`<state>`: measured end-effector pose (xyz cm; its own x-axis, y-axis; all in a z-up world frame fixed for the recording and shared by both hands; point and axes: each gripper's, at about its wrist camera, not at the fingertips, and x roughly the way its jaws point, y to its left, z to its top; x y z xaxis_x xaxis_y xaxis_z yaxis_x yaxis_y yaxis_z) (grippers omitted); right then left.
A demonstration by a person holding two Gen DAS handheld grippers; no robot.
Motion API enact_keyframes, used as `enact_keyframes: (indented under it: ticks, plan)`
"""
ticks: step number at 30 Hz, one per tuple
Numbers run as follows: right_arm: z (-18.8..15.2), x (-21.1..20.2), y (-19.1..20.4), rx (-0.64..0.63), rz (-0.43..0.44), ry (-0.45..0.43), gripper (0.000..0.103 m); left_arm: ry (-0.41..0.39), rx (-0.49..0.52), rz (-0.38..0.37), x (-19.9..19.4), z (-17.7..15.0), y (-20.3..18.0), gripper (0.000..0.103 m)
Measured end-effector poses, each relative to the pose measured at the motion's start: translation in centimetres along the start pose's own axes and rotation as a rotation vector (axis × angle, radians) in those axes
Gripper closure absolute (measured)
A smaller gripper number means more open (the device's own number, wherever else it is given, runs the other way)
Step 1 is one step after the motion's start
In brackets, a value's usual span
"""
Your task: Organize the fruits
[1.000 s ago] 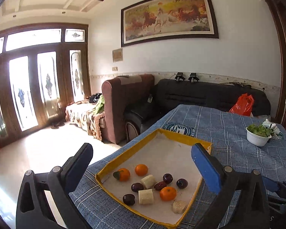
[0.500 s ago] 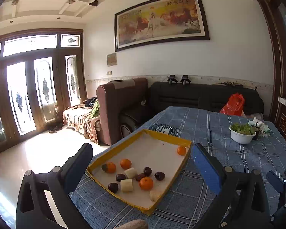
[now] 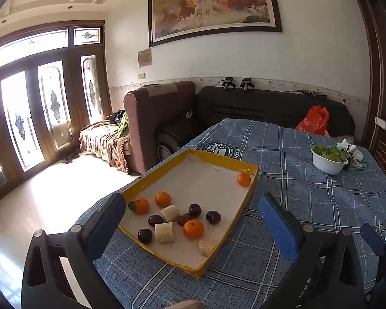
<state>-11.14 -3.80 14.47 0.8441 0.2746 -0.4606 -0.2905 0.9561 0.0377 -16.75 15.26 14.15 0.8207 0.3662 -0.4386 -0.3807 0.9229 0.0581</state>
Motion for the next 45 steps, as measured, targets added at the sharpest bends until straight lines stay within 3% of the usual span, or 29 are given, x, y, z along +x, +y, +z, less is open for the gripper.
enact_keyframes:
  ticks: [45]
  plan:
    - [-1.0,4.9,3.1,-0.025,-0.022,0.165,0.000,0.174,-0.093,-0.050,6.0,-1.7,3.4,0.000]
